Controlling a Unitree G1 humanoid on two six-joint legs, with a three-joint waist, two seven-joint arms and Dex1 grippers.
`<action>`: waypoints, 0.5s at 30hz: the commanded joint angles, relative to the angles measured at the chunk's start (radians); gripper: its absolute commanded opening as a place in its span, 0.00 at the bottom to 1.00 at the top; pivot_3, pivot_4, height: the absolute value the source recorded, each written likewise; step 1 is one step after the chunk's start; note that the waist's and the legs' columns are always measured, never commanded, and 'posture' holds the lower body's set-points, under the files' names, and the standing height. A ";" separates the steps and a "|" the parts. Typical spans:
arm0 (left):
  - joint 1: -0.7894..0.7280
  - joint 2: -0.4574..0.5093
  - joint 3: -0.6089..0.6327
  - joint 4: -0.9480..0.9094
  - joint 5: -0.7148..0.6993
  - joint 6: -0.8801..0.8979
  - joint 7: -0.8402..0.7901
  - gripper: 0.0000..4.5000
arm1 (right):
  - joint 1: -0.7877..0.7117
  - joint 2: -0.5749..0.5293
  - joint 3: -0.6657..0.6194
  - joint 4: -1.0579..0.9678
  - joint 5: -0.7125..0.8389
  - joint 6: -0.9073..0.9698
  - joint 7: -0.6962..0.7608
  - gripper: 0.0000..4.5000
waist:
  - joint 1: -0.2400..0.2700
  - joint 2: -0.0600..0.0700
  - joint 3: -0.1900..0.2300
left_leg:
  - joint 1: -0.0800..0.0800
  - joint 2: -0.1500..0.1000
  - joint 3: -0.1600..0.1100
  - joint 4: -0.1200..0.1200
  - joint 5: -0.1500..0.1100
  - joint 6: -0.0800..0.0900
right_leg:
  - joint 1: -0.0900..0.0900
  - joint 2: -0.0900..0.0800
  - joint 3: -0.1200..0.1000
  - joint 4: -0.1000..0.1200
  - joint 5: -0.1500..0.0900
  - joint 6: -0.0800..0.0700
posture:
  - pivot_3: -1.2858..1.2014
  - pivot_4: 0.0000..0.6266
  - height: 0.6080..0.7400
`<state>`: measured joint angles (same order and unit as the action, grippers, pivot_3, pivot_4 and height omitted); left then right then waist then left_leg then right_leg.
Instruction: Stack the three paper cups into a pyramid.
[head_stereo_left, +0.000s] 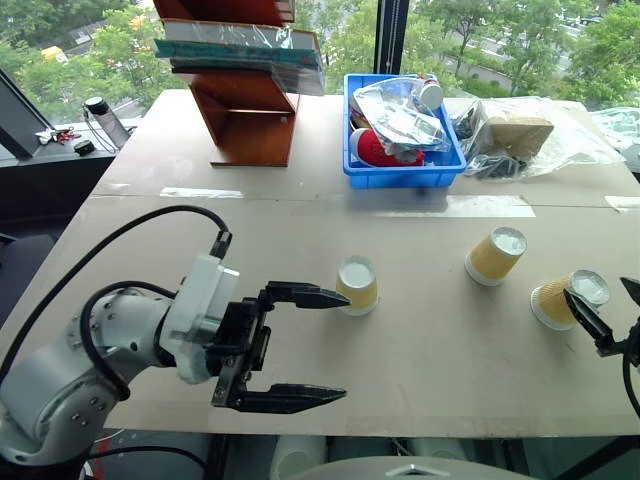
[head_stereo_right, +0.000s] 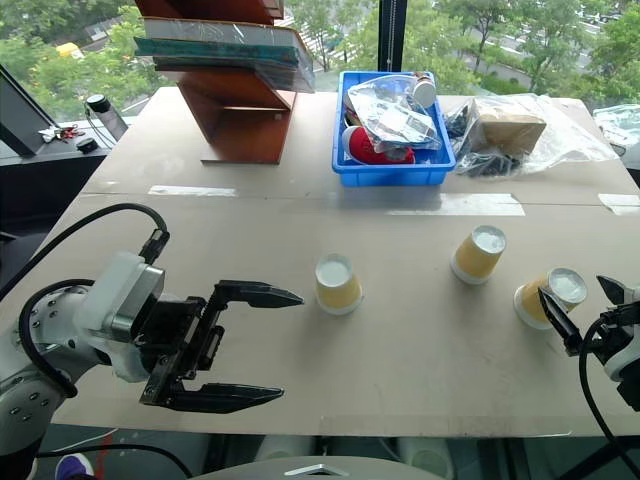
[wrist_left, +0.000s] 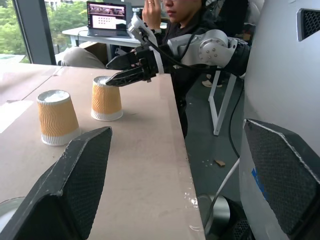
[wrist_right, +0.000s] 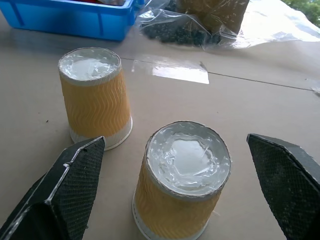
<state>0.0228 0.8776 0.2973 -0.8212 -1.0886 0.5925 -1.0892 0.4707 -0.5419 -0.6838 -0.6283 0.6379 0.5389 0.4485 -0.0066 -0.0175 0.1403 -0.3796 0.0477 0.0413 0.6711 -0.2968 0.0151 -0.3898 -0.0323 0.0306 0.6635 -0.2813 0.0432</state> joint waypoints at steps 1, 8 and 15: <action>0.003 0.030 0.041 -0.034 -0.052 0.004 0.036 0.96 | -0.033 -0.005 -0.016 0.022 0.023 0.029 -0.027 1.00 | -0.002 0.000 0.000 | 0.000 0.000 0.000 0.000 0.000 0.000 | 0.000 0.000 0.000 0.000 0.000 0.000 | 0.52 0.24 1.00; -0.061 0.053 0.009 0.049 -0.024 0.012 0.032 0.96 | -0.081 -0.001 0.016 0.054 0.031 0.062 -0.038 1.00 | -0.004 0.001 0.000 | 0.001 0.000 0.001 0.000 0.000 0.000 | 0.000 0.001 -0.002 0.000 0.000 0.000 | 0.52 0.24 1.00; -0.054 0.057 0.021 0.070 -0.003 -0.003 0.010 0.96 | -0.101 -0.001 0.042 0.064 0.042 0.079 -0.038 1.00 | -0.003 0.001 0.000 | 0.000 0.000 0.002 0.000 0.000 0.000 | -0.001 0.001 -0.001 -0.001 0.000 0.000 | 0.52 0.24 1.00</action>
<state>-0.0323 0.9241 0.3038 -0.7425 -1.0952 0.6032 -1.0684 0.3738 -0.5402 -0.6334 -0.5510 0.6713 0.6220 0.4101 -0.0098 -0.0162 0.1407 -0.3796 0.0472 0.0431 0.6709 -0.2968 0.0151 -0.3905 -0.0315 0.0292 0.6630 -0.2813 0.0432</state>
